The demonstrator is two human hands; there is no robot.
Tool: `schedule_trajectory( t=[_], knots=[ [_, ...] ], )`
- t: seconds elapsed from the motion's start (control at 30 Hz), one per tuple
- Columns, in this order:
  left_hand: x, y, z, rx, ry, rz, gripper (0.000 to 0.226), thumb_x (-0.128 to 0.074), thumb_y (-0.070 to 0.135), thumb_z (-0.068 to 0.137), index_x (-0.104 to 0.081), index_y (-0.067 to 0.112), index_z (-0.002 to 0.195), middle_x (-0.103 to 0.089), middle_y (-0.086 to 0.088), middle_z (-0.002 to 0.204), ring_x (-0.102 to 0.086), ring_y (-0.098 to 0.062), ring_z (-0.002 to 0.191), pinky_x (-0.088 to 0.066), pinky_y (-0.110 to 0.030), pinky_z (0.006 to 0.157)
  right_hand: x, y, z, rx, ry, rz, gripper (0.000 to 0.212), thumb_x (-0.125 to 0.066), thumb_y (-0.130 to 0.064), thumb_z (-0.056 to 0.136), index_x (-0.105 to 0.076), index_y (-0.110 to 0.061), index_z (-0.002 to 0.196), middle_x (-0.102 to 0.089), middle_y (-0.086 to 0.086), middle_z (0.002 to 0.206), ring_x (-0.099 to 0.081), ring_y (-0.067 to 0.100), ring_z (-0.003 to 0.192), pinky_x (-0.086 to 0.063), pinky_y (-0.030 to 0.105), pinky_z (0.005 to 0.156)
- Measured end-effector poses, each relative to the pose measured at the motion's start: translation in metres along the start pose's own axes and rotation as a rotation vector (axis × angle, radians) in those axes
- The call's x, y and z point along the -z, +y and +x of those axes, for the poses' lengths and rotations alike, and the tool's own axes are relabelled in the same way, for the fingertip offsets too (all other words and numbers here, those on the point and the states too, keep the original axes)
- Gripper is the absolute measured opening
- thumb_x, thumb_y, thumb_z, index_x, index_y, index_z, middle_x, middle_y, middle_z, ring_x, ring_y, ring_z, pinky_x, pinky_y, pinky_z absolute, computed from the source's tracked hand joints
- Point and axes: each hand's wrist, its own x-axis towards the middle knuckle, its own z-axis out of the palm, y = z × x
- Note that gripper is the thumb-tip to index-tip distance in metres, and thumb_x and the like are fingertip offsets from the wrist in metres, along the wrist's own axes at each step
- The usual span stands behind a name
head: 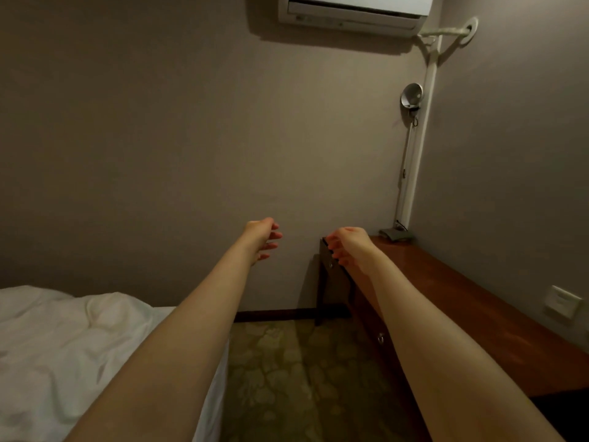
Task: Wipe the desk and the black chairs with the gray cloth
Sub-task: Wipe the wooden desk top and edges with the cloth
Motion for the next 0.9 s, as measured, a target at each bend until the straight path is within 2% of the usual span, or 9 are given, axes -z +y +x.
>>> schedule_trajectory(
  t=[0.1, 0.5, 0.77, 0.9],
  knots=[
    [-0.016, 0.0, 0.045, 0.003, -0.013, 0.006, 0.023, -0.036, 0.022, 0.096, -0.046, 0.021, 0.075, -0.054, 0.006, 0.074, -0.047, -0.011, 0.062, -0.031, -0.023, 0.06, 0.002, 0.007, 0.047, 0.0, 0.004, 0.021, 0.027, -0.042, -0.014, 0.096, -0.056, -0.012, 0.072, -0.053, 0.005, 0.069, -0.046, 0.017, 0.051, -0.034, 0.022, 0.04],
    [-0.104, 0.029, 0.245, -0.02, -0.071, 0.006, 0.022, -0.037, 0.022, 0.096, -0.046, 0.022, 0.075, -0.055, 0.006, 0.075, -0.048, -0.01, 0.062, -0.031, -0.022, 0.058, 0.045, 0.017, 0.26, -0.025, 0.067, -0.018, 0.015, -0.043, -0.007, 0.094, -0.057, -0.006, 0.09, -0.052, 0.007, 0.068, -0.045, 0.018, 0.051, -0.029, 0.026, 0.048],
    [-0.137, 0.022, 0.366, 0.023, -0.126, 0.005, 0.021, -0.038, 0.021, 0.095, -0.046, 0.022, 0.075, -0.055, 0.006, 0.075, -0.048, -0.01, 0.061, -0.031, -0.021, 0.058, 0.031, 0.034, 0.377, -0.066, 0.088, -0.053, 0.021, -0.043, -0.008, 0.093, -0.056, -0.013, 0.076, -0.05, 0.004, 0.063, -0.044, 0.016, 0.049, -0.025, 0.021, 0.045],
    [-0.143, 0.017, 0.434, 0.046, -0.165, 0.001, 0.021, -0.038, 0.021, 0.094, -0.046, 0.021, 0.075, -0.055, 0.006, 0.075, -0.048, -0.01, 0.061, -0.031, -0.021, 0.059, 0.017, 0.046, 0.436, -0.086, 0.112, -0.059, 0.019, -0.044, -0.008, 0.093, -0.056, -0.012, 0.079, -0.051, 0.004, 0.065, -0.046, 0.017, 0.051, -0.026, 0.024, 0.048]
  ],
)
